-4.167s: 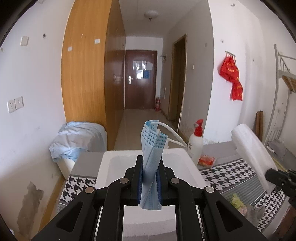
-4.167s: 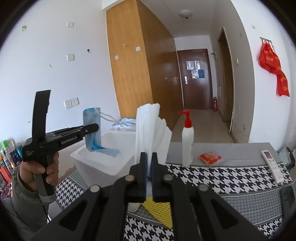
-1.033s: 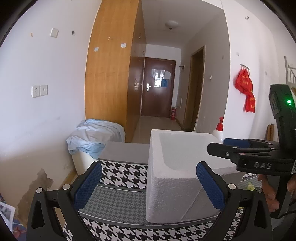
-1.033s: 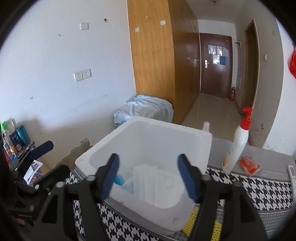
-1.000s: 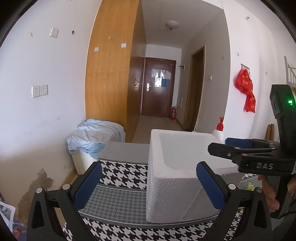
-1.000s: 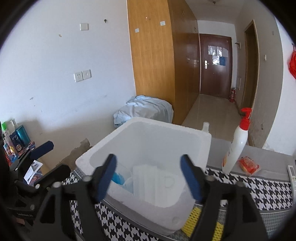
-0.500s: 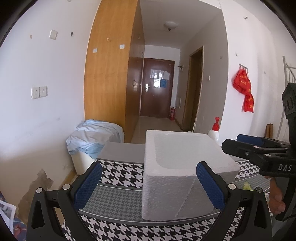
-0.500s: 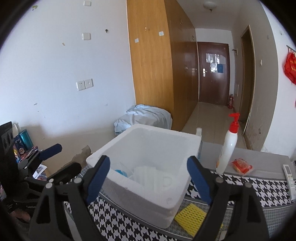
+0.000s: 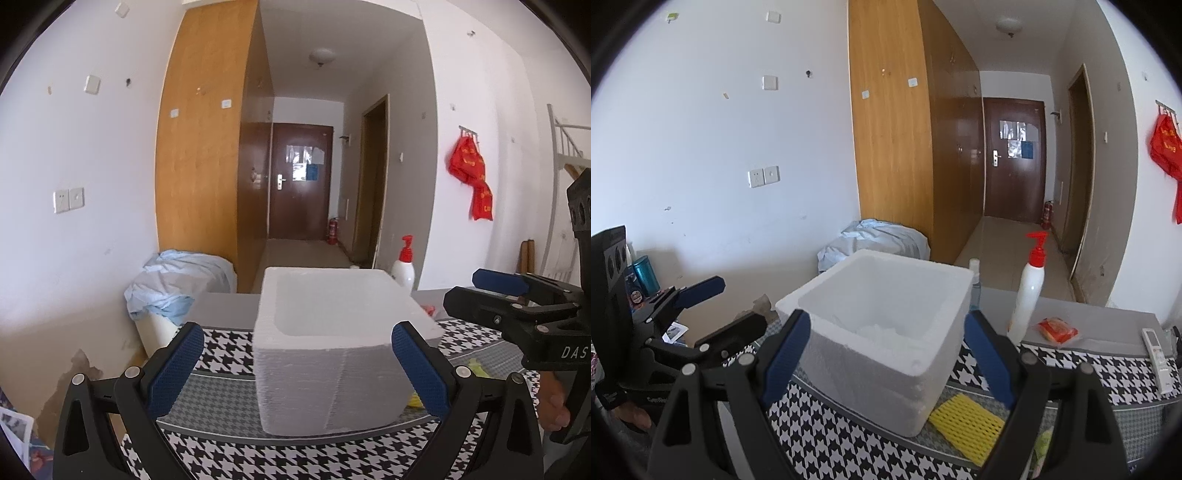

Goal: Organize soft objects
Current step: 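Move both grippers away from the foam box back over the table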

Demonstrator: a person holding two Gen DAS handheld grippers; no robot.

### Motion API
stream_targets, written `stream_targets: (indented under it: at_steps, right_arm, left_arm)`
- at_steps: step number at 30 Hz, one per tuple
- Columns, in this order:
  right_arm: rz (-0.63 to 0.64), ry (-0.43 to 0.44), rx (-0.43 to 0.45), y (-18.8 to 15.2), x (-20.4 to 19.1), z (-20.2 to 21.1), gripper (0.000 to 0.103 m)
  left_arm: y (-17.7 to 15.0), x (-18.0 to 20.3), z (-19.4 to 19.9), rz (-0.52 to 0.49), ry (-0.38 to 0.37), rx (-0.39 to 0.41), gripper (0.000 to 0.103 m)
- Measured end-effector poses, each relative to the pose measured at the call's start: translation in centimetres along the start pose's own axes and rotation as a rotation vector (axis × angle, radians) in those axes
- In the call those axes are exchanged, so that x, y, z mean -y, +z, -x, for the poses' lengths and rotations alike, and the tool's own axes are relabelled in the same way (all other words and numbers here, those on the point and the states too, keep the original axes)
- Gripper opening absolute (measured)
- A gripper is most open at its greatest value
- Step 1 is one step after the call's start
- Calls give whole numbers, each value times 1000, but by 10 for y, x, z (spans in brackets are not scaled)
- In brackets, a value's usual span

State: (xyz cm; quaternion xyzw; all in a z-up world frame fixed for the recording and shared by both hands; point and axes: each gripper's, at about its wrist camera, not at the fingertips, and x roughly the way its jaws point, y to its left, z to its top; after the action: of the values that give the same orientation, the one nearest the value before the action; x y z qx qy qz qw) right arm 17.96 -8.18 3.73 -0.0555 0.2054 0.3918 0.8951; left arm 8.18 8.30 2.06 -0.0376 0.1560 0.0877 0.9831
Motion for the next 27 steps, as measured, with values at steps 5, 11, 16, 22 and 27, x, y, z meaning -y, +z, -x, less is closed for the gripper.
stream_targets:
  at_steps: [5,11,16,22,27]
  right_arm:
    - [5,-11,13,-7,2,11,88]
    - [4,-21,17,-13,4,19,88]
    - [7,-44,24,-23,6,26,88]
    - [-9,-62,21,-35,8,33,88]
    - [-22,-76,21,-44,14,39,88]
  left_arm:
    - [-1,7,4,-14,-10,6,102]
    - [-6,11,8,-15,-7,26,102]
    - [-10,15,10,-12,-27,29,102]
    - [-15,20,14,-10,-47,53,102]
    - [-18,24,14,-17,-53,55,102]
